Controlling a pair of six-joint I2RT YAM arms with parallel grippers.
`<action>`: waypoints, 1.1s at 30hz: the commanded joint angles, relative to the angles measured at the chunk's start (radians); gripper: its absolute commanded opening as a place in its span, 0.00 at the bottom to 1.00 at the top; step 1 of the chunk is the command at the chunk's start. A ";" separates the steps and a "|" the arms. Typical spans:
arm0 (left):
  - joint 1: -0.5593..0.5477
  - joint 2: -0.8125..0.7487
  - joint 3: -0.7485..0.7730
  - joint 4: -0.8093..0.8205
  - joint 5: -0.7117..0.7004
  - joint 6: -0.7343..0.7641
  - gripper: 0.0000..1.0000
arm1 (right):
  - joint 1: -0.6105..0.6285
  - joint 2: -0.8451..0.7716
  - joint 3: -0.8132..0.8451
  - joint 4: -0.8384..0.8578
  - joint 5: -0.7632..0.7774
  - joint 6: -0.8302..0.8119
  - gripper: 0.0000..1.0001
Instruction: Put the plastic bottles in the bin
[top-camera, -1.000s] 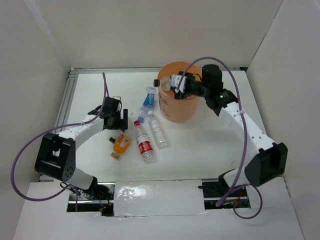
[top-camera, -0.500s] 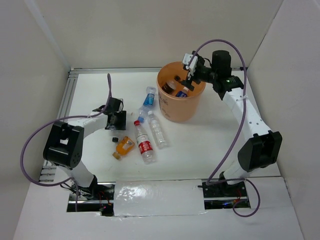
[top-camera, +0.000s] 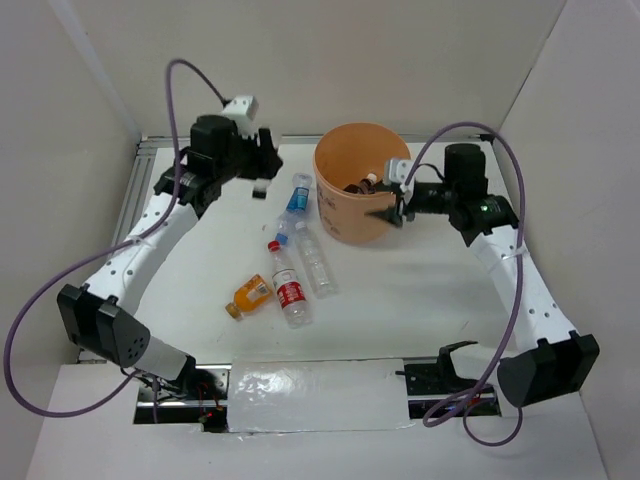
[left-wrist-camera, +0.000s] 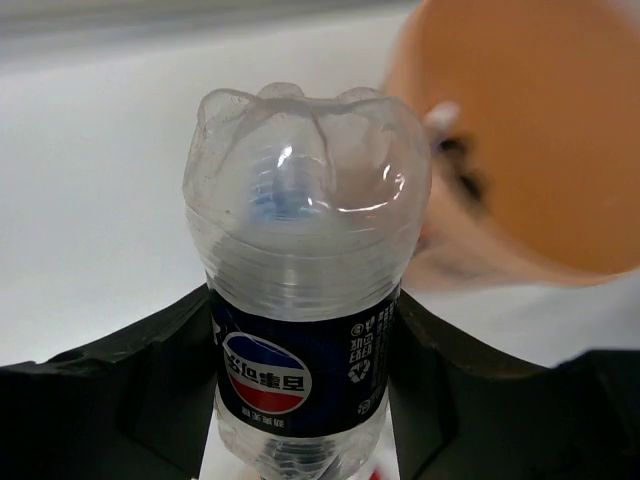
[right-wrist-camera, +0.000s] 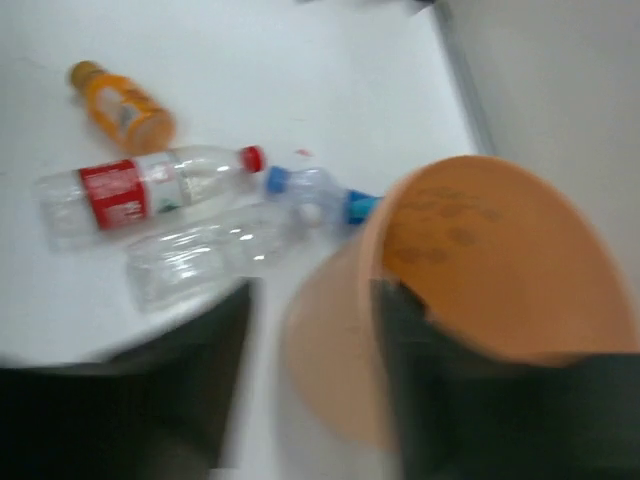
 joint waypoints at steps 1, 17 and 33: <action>-0.049 0.042 0.166 0.093 0.209 -0.033 0.00 | 0.052 -0.006 -0.090 -0.097 0.002 0.025 0.86; -0.253 0.512 0.593 0.324 0.096 -0.186 0.78 | 0.256 0.078 -0.294 0.180 0.361 0.460 0.51; -0.253 0.045 0.164 0.216 -0.201 -0.010 0.99 | 0.570 0.176 -0.509 0.541 0.927 1.064 0.99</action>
